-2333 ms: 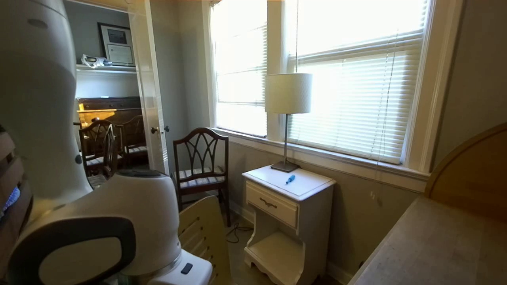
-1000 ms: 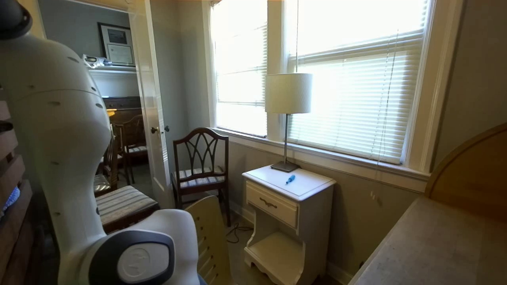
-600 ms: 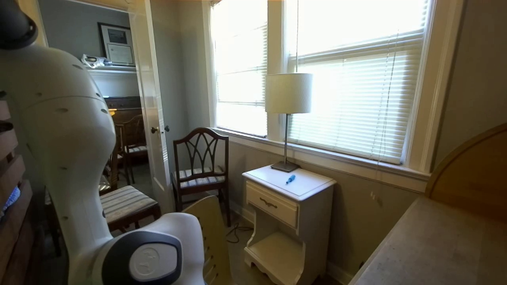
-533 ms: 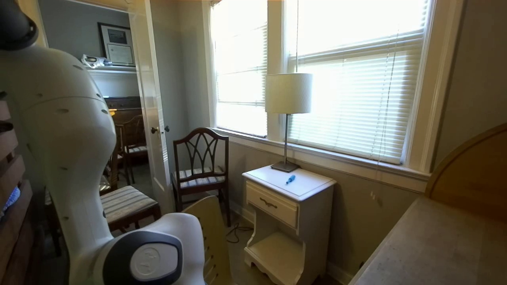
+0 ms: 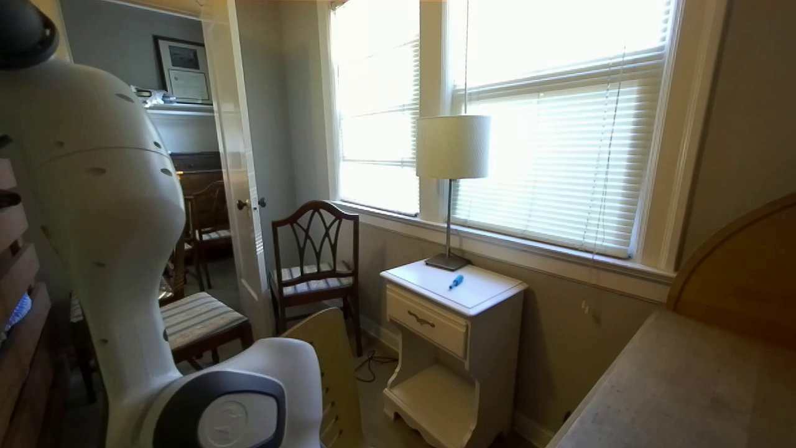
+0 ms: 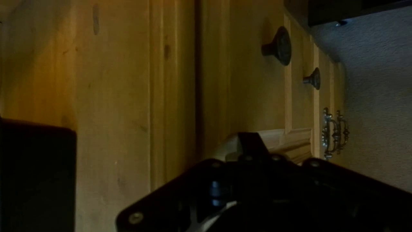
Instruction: Close the right drawer.
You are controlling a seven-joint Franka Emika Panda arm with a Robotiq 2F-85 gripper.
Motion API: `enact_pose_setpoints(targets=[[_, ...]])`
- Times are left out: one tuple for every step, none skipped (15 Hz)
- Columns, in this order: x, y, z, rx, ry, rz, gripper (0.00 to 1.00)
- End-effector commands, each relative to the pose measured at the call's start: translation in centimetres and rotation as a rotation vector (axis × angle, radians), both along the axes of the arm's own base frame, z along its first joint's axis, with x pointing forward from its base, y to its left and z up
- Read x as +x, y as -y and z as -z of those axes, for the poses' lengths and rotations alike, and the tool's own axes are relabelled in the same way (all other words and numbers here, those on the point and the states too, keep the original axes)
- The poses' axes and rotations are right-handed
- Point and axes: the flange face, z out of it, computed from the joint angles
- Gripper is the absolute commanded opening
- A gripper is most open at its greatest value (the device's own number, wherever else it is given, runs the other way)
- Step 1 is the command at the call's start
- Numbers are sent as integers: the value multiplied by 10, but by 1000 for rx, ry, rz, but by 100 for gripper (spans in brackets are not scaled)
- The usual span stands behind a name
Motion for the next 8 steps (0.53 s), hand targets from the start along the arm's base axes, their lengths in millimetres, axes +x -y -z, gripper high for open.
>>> enact_pose_setpoints(targets=[[-3,1,-29,115,50,3,0],[0,0,-36,144,79,6,0],[6,-2,-44,169,121,11,0],[10,-6,-53,200,158,11,0],[14,-9,-59,226,192,12,0],[18,-13,-67,251,220,10,0],[23,-17,-77,282,249,11,0],[25,-22,-84,313,273,7,0]])
